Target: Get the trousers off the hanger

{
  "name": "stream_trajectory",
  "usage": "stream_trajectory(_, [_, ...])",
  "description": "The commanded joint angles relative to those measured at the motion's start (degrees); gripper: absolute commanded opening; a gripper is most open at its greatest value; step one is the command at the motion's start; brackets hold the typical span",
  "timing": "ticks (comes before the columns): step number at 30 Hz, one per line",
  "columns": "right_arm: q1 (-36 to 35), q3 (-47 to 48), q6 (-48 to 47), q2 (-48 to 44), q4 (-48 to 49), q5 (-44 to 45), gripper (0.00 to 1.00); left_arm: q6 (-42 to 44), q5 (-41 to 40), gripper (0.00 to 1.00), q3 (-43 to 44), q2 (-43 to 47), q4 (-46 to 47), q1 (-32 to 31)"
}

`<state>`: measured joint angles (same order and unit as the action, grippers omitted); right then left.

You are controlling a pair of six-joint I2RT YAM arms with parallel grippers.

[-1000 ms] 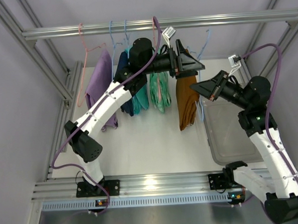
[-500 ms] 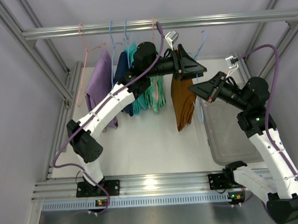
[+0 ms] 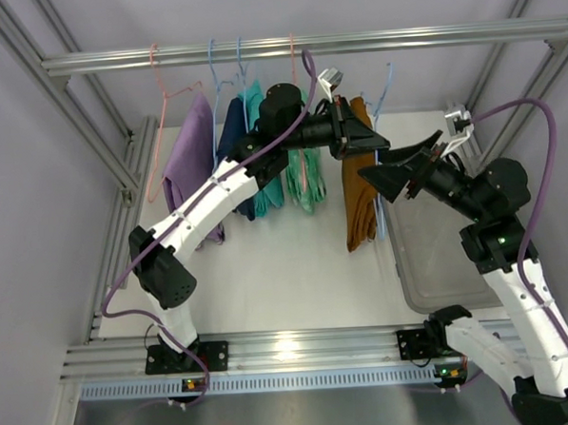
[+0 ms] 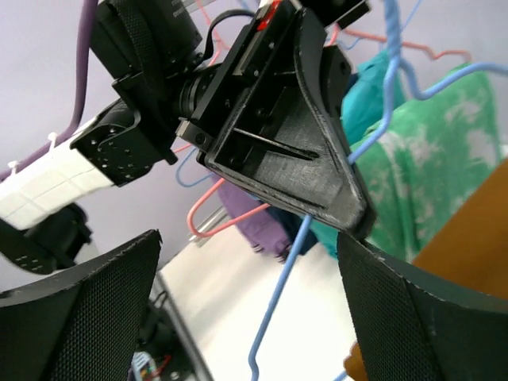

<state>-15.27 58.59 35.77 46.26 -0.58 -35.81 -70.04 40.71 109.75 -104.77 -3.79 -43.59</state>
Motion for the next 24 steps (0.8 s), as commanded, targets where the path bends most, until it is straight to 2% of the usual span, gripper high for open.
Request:
stream_trajectory(1, [-0.8,2.1,-7.6,-4.3,-3.1,8.0,0.91,2.1,1.2,0.0,2.0,4.7,10.4,0.5])
stream_trajectory(7, [-0.8,-4.3,-19.0,-17.1,-9.5,24.8,0.97,2.2,3.2,0.0,2.8,5.5,13.5,0.7])
stream_trajectory(9, [-0.9,-6.7,-23.4,-19.0,-11.5,25.8,0.97,3.0,3.5,0.0,4.2,5.4,13.5,0.7])
stream_trajectory(17, [-0.8,-16.7,-33.2,-24.5,-14.6,21.1,0.99,1.4,4.4,0.0,6.6,4.1,16.4,0.7])
stream_trajectory(24, [-0.8,-22.6,-31.8,-23.3,-6.0,13.2,1.0,1.0,3.9,0.0,8.3,3.8,17.2,0.7])
